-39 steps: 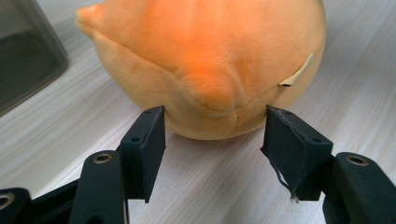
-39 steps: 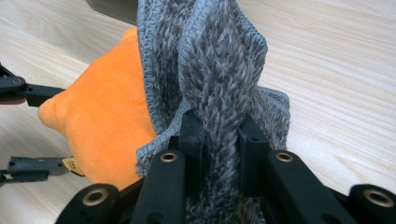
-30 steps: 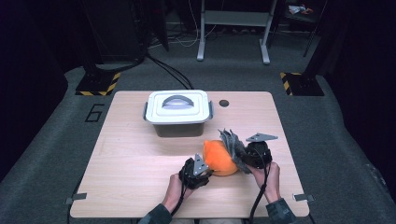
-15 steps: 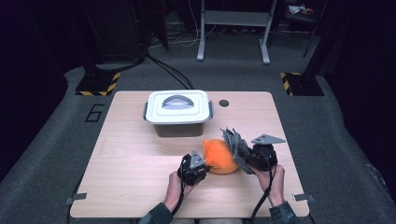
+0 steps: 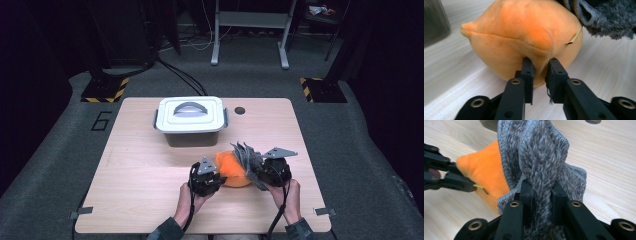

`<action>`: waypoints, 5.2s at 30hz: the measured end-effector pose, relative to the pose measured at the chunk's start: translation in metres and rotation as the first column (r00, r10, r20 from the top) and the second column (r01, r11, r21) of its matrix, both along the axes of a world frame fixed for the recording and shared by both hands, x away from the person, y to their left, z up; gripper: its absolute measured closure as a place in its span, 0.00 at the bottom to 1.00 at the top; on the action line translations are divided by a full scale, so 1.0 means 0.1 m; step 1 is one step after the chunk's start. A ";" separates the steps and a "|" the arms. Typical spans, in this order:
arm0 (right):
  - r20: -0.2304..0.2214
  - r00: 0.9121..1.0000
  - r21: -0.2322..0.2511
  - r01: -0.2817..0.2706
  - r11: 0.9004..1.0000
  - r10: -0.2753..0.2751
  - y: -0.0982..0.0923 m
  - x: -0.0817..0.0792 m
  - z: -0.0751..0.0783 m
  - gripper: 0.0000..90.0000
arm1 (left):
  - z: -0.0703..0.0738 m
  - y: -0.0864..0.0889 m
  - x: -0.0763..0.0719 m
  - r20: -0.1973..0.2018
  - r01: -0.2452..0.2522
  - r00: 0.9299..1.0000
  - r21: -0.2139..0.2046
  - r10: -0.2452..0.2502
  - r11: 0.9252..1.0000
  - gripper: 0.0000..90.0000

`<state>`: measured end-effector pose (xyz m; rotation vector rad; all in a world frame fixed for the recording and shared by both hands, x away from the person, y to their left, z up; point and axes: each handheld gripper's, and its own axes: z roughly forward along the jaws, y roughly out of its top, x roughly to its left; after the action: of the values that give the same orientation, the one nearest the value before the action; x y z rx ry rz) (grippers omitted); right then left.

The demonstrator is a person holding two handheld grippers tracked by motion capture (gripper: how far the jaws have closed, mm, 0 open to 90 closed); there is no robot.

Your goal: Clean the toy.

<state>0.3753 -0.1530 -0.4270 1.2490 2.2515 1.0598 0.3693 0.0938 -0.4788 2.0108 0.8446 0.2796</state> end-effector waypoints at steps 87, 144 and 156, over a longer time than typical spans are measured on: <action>-0.081 0.988 -0.073 0.128 0.989 -0.134 -0.23 0.30 -0.39 0.85 | 0.02 0.04 0.03 0.034 -0.029 0.999 0.026 0.028 0.999 0.90; -0.065 0.992 -0.090 0.102 0.991 -0.108 -0.12 0.29 -0.25 0.85 | 0.01 0.03 0.04 0.034 -0.012 0.999 0.022 0.012 1.000 0.90; -0.180 0.975 -0.134 0.104 0.985 -0.128 -0.15 0.45 -0.57 0.84 | 0.01 0.05 0.05 0.027 -0.007 1.000 0.027 0.006 1.000 0.90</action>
<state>0.4202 -0.1678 -0.4840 1.4616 2.3080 0.7755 0.3743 0.0985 -0.4777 2.0252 0.8343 0.3226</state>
